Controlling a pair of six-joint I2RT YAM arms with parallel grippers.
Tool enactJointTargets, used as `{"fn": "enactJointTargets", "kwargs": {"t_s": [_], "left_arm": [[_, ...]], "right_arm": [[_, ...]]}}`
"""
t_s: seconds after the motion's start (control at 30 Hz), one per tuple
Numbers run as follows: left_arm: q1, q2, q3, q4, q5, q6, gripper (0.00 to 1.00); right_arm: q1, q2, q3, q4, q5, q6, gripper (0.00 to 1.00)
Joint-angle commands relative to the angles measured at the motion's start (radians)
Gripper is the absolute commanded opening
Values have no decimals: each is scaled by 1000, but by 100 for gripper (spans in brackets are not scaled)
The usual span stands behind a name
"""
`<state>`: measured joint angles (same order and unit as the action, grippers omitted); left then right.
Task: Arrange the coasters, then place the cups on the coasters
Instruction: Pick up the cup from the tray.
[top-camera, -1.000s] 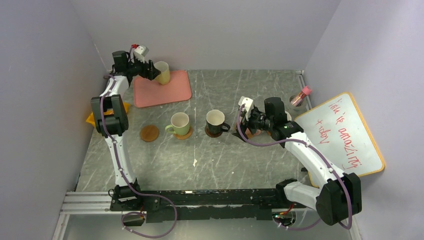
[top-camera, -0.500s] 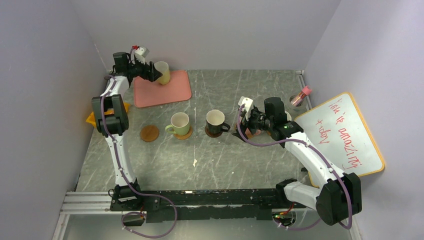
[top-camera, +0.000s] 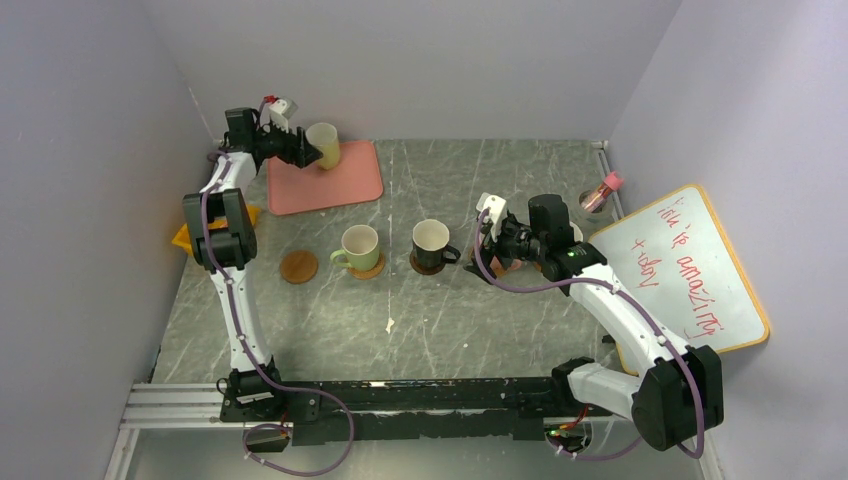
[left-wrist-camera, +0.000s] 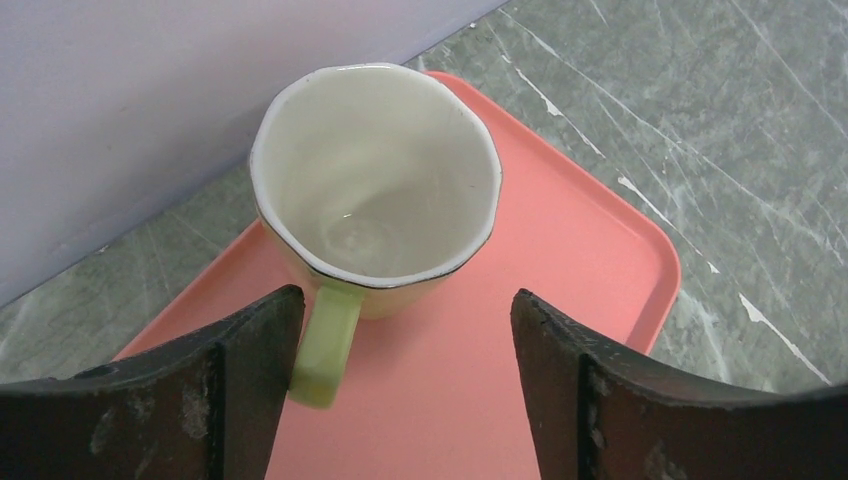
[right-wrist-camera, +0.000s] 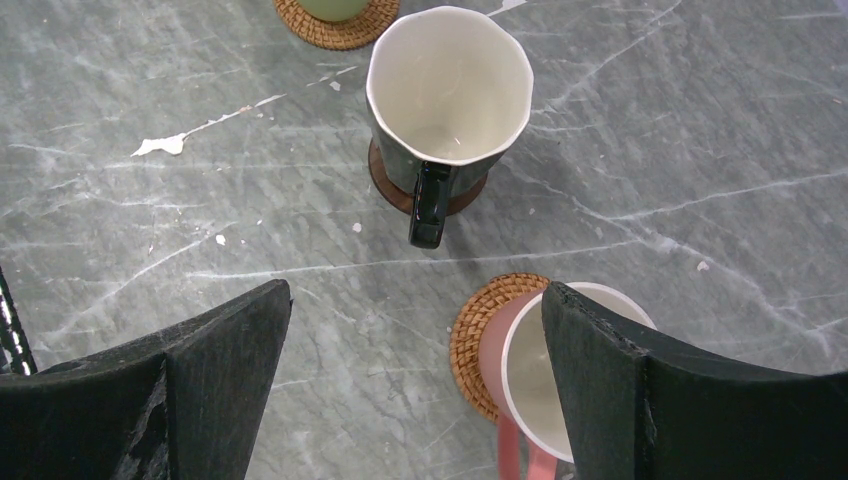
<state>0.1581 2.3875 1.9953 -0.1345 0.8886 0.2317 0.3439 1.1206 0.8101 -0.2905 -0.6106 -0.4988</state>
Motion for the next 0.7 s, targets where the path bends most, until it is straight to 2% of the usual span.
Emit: {"fn": "enactJointTargets", "kwargs": {"t_s": [0.0, 0.2, 0.4, 0.67], "left_arm": [[-5, -11, 20, -10, 0, 54, 78], [-20, -24, 10, -37, -83, 116, 69], [-30, -30, -15, -12, -144, 117, 61], [-38, -30, -15, 0, -162, 109, 43]], "right_arm": [[4, -7, 4, 28, -18, -17, 100], [4, -9, 4, 29, -18, -17, 100], [3, -10, 4, 28, -18, -17, 100], [3, -8, 4, 28, -17, -17, 100]]}}
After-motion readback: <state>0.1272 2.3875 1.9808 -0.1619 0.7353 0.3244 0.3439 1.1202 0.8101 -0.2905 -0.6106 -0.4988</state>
